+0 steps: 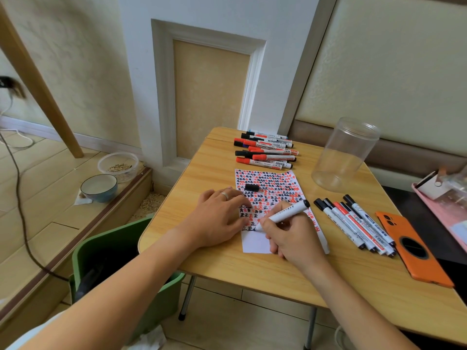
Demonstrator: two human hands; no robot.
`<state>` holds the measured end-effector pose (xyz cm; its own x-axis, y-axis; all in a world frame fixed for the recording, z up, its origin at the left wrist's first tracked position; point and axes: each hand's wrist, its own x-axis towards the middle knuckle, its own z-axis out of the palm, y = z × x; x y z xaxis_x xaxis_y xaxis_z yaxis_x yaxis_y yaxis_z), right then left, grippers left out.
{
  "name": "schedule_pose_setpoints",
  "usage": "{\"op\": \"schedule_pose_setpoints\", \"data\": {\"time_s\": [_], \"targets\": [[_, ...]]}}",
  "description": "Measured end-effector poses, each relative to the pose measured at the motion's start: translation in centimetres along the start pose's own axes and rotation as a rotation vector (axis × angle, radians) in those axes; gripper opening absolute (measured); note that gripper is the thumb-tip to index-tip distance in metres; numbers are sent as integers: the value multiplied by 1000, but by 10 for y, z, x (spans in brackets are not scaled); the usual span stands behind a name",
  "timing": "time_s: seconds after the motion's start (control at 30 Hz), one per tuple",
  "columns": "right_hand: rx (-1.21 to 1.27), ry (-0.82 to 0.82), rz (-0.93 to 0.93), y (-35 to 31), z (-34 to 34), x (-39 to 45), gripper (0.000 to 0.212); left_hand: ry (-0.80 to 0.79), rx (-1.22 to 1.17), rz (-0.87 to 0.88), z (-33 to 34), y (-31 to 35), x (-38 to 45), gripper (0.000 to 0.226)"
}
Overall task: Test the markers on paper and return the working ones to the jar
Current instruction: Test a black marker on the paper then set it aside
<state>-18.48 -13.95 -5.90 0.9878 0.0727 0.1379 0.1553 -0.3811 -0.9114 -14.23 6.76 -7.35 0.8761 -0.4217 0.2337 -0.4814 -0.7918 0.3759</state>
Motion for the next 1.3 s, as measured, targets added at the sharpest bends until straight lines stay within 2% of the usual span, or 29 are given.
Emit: {"op": "schedule_pose_setpoints", "data": {"time_s": [0.47, 0.7, 0.9, 1.07, 1.17, 1.3], "targets": [[16, 52, 52, 4, 0, 3, 17, 3, 8, -50, -5, 5, 6, 34], [50, 48, 51, 3, 0, 3, 19, 177, 49, -227, 1, 19, 28, 21], [143, 99, 68, 4, -4, 4, 13, 170, 59, -248, 13, 21, 49, 52], [194, 98, 76, 6, -5, 4, 14, 191, 91, -222, 19, 23, 56, 32], [235, 105, 92, 7, -7, 4, 13, 212, 28, -208, 17, 23, 52, 19], [351, 148, 96, 7, -8, 7, 11, 232, -89, -184, 10, 25, 41, 16]]}}
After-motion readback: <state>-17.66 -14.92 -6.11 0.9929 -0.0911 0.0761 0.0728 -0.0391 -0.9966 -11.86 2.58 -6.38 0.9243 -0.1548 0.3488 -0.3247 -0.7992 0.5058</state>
